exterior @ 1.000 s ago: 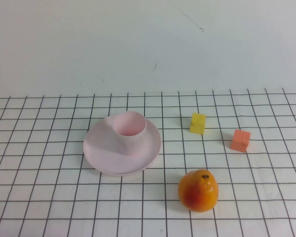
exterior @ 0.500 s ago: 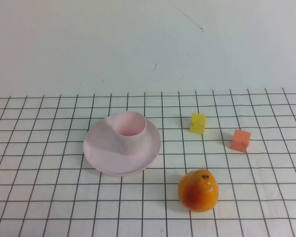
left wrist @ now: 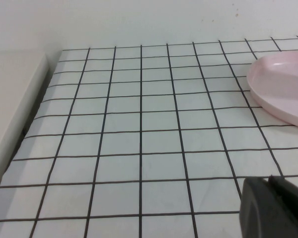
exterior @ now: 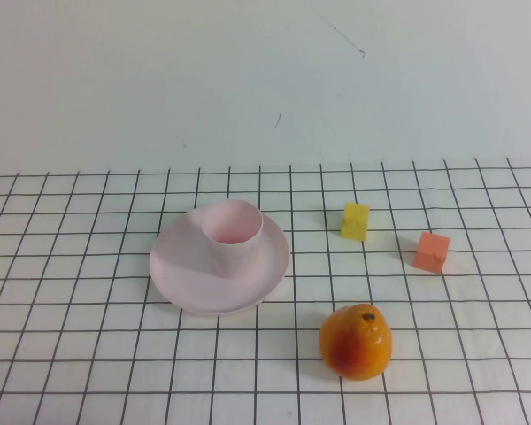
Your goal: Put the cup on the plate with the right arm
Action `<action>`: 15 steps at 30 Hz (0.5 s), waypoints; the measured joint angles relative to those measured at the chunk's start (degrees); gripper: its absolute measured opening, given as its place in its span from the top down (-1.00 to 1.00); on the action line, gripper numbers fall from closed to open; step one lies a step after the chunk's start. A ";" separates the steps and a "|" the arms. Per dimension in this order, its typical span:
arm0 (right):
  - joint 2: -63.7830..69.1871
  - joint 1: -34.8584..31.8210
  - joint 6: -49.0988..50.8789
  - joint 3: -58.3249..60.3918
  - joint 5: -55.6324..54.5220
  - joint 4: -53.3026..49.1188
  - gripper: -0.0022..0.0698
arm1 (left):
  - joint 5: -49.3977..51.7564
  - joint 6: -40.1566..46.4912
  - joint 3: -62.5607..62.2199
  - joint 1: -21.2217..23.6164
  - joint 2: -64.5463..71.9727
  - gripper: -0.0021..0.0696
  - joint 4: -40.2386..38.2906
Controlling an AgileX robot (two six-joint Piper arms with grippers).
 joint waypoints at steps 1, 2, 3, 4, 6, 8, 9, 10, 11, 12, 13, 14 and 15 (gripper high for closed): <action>0.00 0.00 0.00 0.89 -0.03 0.23 0.94 | 0.00 0.00 0.00 0.00 0.00 0.95 0.00; 0.00 0.00 0.00 1.63 -0.12 0.21 0.94 | 0.00 0.00 0.00 0.00 0.00 0.95 0.00; 0.00 0.00 0.00 2.47 -0.12 0.34 0.94 | 0.00 0.00 0.00 0.00 0.00 0.95 0.00; 0.00 0.00 0.00 3.26 -0.12 0.45 0.94 | 0.00 0.00 0.00 0.00 0.00 0.95 0.00; 0.00 0.00 0.00 4.50 -0.24 0.53 0.94 | 0.00 0.00 0.00 0.00 0.00 0.95 0.00; 0.00 0.00 0.00 5.83 -0.24 0.57 0.94 | 0.00 0.00 0.00 0.00 0.00 0.95 0.00; 0.00 0.00 0.00 6.45 -0.24 0.57 0.94 | 0.00 0.00 0.00 0.00 0.00 0.95 0.00; -0.23 0.00 0.00 7.09 -0.36 0.57 0.94 | 0.00 0.00 0.00 0.00 0.00 0.95 0.00; -0.71 -0.11 -0.23 7.68 -0.91 0.57 0.94 | 0.00 0.00 0.00 0.00 0.00 0.95 0.00; -1.63 -0.37 -0.38 8.54 -1.67 0.57 0.94 | 0.00 0.00 0.00 0.00 0.00 0.95 0.00; -2.92 -0.82 -0.52 9.53 -3.03 0.44 0.94 | 0.00 0.00 0.00 0.00 0.00 0.95 0.00; -4.17 -1.52 -1.38 10.57 -4.70 0.31 0.94 | 0.00 0.00 0.00 0.00 0.00 0.95 0.00; -5.84 -2.94 -2.92 12.24 -7.30 0.31 0.94 | 0.00 0.00 0.00 0.00 0.00 0.95 0.00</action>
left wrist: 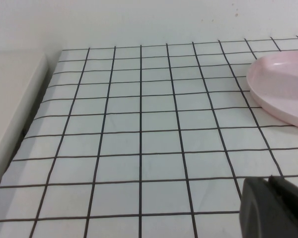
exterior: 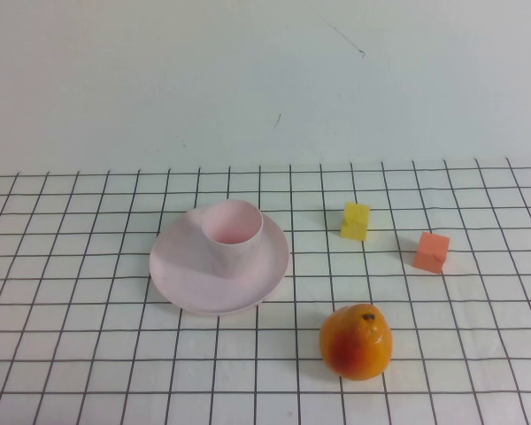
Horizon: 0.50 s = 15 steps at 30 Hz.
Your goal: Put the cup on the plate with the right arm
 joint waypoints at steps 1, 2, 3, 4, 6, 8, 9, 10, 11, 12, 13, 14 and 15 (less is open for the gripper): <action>-1.68 -1.96 -2.11 2.11 -3.18 -0.09 0.94 | 0.00 0.00 0.00 0.00 0.00 0.95 0.00; -3.02 -3.74 -3.84 4.61 -6.92 -0.09 0.94 | 0.00 0.00 0.00 0.00 0.00 0.95 0.00; -4.70 -6.14 -5.67 7.52 -10.83 -0.22 0.94 | 0.00 0.00 0.00 0.00 0.00 0.95 0.00; -6.44 -8.64 -6.97 10.65 -14.81 -0.22 0.94 | 0.00 0.00 0.00 0.00 0.00 0.95 0.00; -10.03 -13.72 -8.30 16.53 -22.02 -0.33 0.94 | 0.00 0.00 0.00 0.00 0.00 0.95 0.00; -13.42 -18.05 -8.71 22.34 -28.81 -0.33 0.95 | 0.00 0.00 0.00 0.00 0.00 0.95 0.00; -15.33 -20.27 -8.89 25.38 -32.20 -0.33 0.95 | 0.00 0.00 0.00 0.00 0.00 0.95 0.00; -17.27 -22.37 -9.00 28.23 -35.18 -0.41 0.95 | 0.00 0.00 0.00 0.00 0.00 0.95 0.00; -18.79 -23.97 -9.00 30.33 -37.33 -0.41 0.95 | 0.00 0.00 0.00 0.00 0.00 0.95 0.00; -20.57 -25.93 -9.00 32.42 -39.08 -0.41 0.95 | 0.00 0.00 0.00 0.00 0.00 0.95 0.00; -22.23 -27.77 -8.86 33.77 -39.62 -0.41 0.95 | 0.00 0.00 0.00 0.00 0.00 0.95 0.00; -23.64 -29.48 -8.88 34.13 -38.99 -0.10 0.95 | 0.00 0.00 0.00 0.00 0.00 0.95 0.00; -24.57 -31.01 -8.88 34.36 -37.79 0.35 0.95 | 0.00 0.00 0.00 0.00 0.00 0.95 0.00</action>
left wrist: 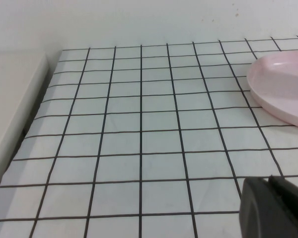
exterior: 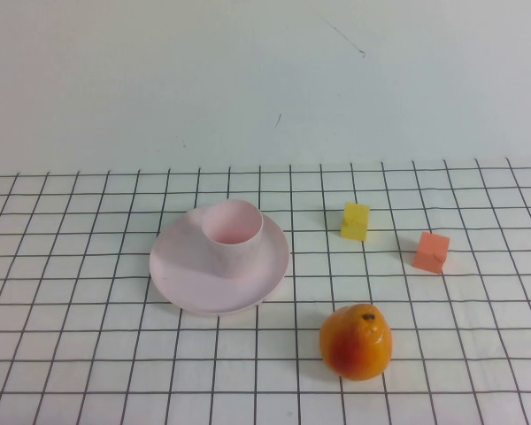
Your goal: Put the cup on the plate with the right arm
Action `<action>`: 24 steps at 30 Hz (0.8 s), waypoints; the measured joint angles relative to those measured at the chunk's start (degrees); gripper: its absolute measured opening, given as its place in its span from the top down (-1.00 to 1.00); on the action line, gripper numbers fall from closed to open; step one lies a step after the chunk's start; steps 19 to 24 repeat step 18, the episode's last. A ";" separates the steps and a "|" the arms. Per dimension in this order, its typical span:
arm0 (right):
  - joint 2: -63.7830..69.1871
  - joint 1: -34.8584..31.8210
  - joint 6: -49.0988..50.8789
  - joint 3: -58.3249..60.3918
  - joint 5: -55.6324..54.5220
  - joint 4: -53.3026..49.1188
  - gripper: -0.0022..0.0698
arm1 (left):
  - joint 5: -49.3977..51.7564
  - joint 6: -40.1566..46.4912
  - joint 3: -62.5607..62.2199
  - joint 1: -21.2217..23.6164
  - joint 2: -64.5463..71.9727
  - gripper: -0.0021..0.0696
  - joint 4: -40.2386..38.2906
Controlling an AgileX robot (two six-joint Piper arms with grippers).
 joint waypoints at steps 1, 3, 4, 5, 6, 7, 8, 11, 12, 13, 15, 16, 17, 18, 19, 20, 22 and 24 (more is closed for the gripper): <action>-0.45 -1.27 0.00 0.11 1.24 0.40 0.95 | 0.00 0.00 0.00 0.00 0.00 0.95 0.00; -0.64 -2.72 0.00 0.11 3.28 0.55 0.95 | 0.00 0.00 0.00 0.00 0.00 0.95 0.00; -0.79 -3.08 0.00 0.11 4.47 0.68 0.95 | 0.00 0.00 0.00 0.00 0.00 0.95 0.00; -0.78 -3.30 0.00 0.11 5.53 0.68 0.95 | 0.00 0.00 0.00 0.00 0.00 0.95 0.00; -0.89 -3.43 0.00 0.11 7.05 0.79 0.95 | 0.00 0.00 0.00 0.00 0.00 0.95 0.00; -0.89 -3.52 0.00 0.11 8.77 0.79 0.95 | 0.00 0.00 0.00 0.00 0.00 0.95 0.00; -0.89 -3.52 0.00 0.11 10.45 0.79 0.95 | 0.00 0.00 0.00 0.00 0.00 0.95 0.00; -0.89 -3.52 0.00 0.20 12.08 1.20 0.95 | 0.00 0.00 0.00 0.00 0.00 0.95 0.00; -0.89 -3.52 0.00 0.20 12.08 1.20 0.95 | 0.00 0.00 0.00 0.00 0.00 0.95 0.00; -0.89 -3.52 0.00 0.20 12.16 1.20 0.95 | 0.00 0.00 0.00 0.00 0.00 0.95 0.00; -0.89 -3.52 0.49 0.20 12.16 1.20 0.95 | 0.00 0.00 0.00 0.00 0.00 0.95 0.00; -0.89 -3.52 0.82 0.20 12.16 1.20 0.95 | 0.00 0.00 0.00 0.00 0.00 0.95 0.00; -0.89 -3.52 1.21 0.20 12.16 1.20 0.95 | 0.00 0.00 0.00 0.00 0.00 0.95 0.00; -0.89 -3.52 1.53 0.20 12.16 1.55 0.95 | 0.00 0.00 0.00 0.00 0.00 0.95 0.00; -0.89 -3.52 1.53 0.20 12.16 1.55 0.95 | 0.00 0.00 0.00 0.00 0.00 0.95 0.00; -0.89 -3.52 1.53 0.20 12.16 1.55 0.95 | 0.00 0.00 0.00 0.00 0.00 0.95 0.00; -0.89 -3.52 1.53 0.20 12.16 1.55 0.95 | 0.00 0.00 0.00 0.00 0.00 0.95 0.00; -0.89 -3.52 1.53 0.20 12.16 1.55 0.95 | 0.00 0.00 0.00 0.00 0.00 0.95 0.00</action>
